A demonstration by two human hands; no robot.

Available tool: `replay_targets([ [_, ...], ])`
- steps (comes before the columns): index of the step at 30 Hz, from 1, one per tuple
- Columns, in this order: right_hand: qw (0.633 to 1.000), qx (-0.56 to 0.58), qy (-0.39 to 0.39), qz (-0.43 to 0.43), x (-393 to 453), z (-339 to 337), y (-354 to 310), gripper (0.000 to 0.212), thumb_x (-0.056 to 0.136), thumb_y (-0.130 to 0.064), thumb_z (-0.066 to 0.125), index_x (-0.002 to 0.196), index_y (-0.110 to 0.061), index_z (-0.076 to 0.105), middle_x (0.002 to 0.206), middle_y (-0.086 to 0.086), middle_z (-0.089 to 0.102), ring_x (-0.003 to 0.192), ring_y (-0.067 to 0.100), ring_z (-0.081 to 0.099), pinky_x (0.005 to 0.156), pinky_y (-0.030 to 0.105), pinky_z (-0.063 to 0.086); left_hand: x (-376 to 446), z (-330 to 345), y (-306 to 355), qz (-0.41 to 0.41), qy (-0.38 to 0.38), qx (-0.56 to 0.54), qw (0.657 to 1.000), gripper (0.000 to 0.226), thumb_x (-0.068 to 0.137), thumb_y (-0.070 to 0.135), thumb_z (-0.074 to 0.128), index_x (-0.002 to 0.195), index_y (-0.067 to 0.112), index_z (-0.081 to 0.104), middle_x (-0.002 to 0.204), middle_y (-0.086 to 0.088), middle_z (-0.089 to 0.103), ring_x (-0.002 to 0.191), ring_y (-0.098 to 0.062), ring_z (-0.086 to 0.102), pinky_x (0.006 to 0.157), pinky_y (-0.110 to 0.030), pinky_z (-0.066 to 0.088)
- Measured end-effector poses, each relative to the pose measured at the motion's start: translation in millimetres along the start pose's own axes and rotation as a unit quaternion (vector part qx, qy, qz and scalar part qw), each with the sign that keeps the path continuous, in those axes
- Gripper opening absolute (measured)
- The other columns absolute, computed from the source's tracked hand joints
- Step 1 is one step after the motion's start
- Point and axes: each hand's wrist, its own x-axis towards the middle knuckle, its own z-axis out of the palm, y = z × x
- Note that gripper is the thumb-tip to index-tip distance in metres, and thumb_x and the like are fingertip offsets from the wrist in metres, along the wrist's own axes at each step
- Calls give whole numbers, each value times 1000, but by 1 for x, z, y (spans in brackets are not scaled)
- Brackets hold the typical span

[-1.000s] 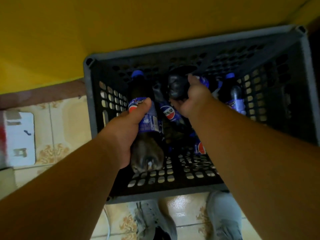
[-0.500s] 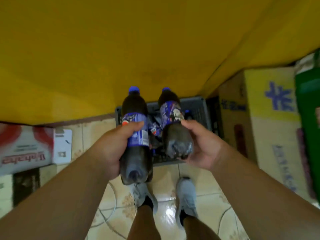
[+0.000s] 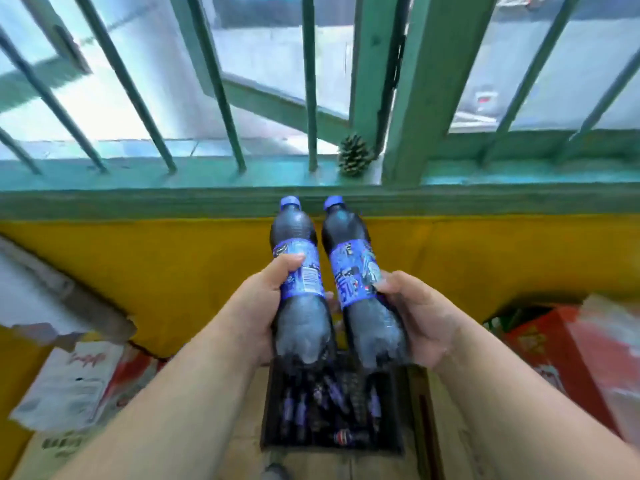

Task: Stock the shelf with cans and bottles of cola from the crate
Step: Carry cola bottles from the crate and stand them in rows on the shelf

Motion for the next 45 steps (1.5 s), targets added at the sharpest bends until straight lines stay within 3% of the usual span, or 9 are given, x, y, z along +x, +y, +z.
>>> replay_targets([
  [4, 998, -53, 37, -6, -14, 32, -17, 52, 67, -41, 79, 105, -5, 77, 94, 10, 74, 78, 22, 70, 76, 33, 53, -28, 16, 18, 49, -17, 1, 999, 38, 83, 37, 58, 102, 5, 59, 73, -23, 68, 49, -28, 66, 43, -34, 55],
  [10, 991, -39, 71, -102, -33, 91, -51, 47, 97, -39, 41, 107, -7, 74, 103, 15, 75, 87, 30, 74, 78, 37, 59, -69, 41, 44, 102, -62, 4, 993, 37, 95, 35, 52, 97, 3, 69, 83, -16, 76, 64, -26, 73, 55, -32, 59],
  [15, 980, -90, 119, -134, -46, 113, -70, 54, 88, -43, 60, 127, -7, 65, 120, 17, 71, 102, 32, 69, 95, 45, 53, -96, 52, 55, 141, -60, 0, 988, 43, 91, 43, 60, 107, 4, 68, 95, -17, 75, 78, -31, 73, 72, -42, 59],
  [19, 984, -69, 92, -138, -60, 134, -70, 50, 91, -41, 62, 125, -4, 62, 103, 17, 75, 79, 28, 75, 66, 37, 61, -115, 57, 56, 142, -78, -26, 986, 44, 86, 44, 64, 100, 3, 66, 81, -17, 73, 64, -29, 71, 59, -38, 60],
  [25, 979, -55, 94, -174, -69, 149, -59, 82, 79, -42, 77, 145, -8, 43, 130, 22, 65, 115, 39, 67, 83, 47, 58, -128, 61, 52, 151, -87, -83, 981, 51, 94, 45, 60, 125, 4, 64, 113, -18, 72, 94, -30, 72, 83, -45, 55],
  [33, 979, -17, 101, -175, -88, 156, -43, 40, 102, -38, 43, 100, -2, 62, 67, 15, 68, 51, 25, 66, 50, 29, 57, -138, 46, 28, 134, -86, -85, 984, 56, 78, 44, 73, 108, -3, 68, 93, -21, 70, 78, -33, 70, 80, -45, 58],
  [37, 986, -16, 98, -137, -95, 172, -29, 48, 96, -40, 56, 118, 2, 61, 98, 22, 68, 76, 31, 67, 76, 38, 58, -146, 31, 32, 142, -74, -91, 983, 56, 83, 37, 68, 119, -5, 60, 96, -25, 69, 74, -33, 70, 70, -39, 61],
  [41, 983, -73, 100, -136, -82, 188, -13, 52, 80, -40, 70, 117, -4, 63, 93, 21, 68, 74, 30, 69, 72, 38, 60, -162, 6, 39, 130, -92, -112, 981, 54, 87, 35, 57, 120, -7, 61, 101, -26, 68, 69, -33, 69, 58, -36, 61],
  [45, 986, -83, 84, -115, -51, 223, 12, 59, 72, -46, 75, 112, -4, 63, 87, 16, 70, 65, 28, 68, 66, 38, 58, -196, -42, 42, 135, -73, -101, 983, 67, 77, 48, 69, 115, -7, 67, 93, -21, 70, 69, -32, 70, 67, -43, 62],
])
